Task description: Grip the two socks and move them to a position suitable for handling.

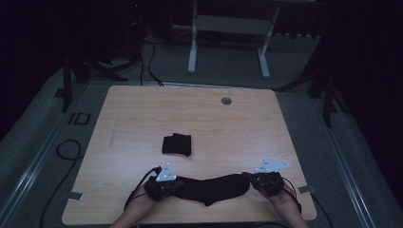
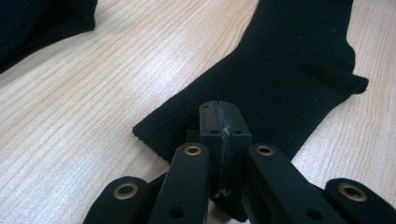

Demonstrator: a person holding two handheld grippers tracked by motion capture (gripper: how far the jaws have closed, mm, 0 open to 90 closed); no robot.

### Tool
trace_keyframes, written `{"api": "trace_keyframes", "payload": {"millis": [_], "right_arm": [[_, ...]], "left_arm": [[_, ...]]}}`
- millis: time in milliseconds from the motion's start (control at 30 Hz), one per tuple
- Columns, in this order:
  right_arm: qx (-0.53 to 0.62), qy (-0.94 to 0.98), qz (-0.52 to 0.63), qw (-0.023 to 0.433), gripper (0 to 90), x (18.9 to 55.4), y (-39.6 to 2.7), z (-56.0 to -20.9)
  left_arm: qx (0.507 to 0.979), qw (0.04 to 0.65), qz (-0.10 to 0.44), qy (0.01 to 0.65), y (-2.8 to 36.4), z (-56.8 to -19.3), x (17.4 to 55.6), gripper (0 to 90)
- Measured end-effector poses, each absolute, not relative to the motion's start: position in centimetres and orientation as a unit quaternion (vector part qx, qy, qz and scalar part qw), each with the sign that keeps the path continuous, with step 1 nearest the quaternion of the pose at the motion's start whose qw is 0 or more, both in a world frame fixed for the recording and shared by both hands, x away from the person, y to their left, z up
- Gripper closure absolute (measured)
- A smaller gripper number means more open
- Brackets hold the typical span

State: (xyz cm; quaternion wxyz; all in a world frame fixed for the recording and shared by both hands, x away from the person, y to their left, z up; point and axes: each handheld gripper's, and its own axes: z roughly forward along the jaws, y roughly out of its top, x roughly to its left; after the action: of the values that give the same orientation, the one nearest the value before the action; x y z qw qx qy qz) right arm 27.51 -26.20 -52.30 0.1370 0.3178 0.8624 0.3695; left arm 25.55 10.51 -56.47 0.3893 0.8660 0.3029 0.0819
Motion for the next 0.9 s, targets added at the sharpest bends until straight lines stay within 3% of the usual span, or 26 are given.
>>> {"api": "trace_keyframes", "payload": {"millis": [300, 567, 667, 767, 800, 900], "right_arm": [[0.329, 0.88, 0.317, 0.13, 89.7, 27.8, -27.8, -55.3], [0.346, 0.866, 0.346, 0.106, 86.8, 28.0, -28.7, -55.5], [0.337, 0.866, 0.353, 0.109, 81.9, 27.9, -28.1, -54.4], [0.318, 0.864, 0.371, 0.121, 70.4, 28.2, -27.3, -53.0], [0.308, 0.865, 0.376, 0.122, 65.0, 28.5, -26.9, -52.6], [0.282, 0.871, 0.381, 0.127, 62.2, 29.5, -25.3, -51.7]], "left_arm": [[0.866, 0.388, 0.08, 0.305, 10.7, -56.8, 25.4, 89.8], [0.863, 0.398, 0.07, 0.303, 10.6, -56.8, 25.3, 89.0], [0.858, 0.415, 0.069, 0.296, 10.5, -56.1, 25.1, 78.9], [0.85, 0.429, 0.076, 0.296, 10.8, -55.3, 24.9, 66.7], [0.847, 0.433, 0.081, 0.297, 11.0, -55.2, 24.9, 64.4], [0.843, 0.436, 0.089, 0.303, 11.6, -55.0, 24.9, 59.9]]}}
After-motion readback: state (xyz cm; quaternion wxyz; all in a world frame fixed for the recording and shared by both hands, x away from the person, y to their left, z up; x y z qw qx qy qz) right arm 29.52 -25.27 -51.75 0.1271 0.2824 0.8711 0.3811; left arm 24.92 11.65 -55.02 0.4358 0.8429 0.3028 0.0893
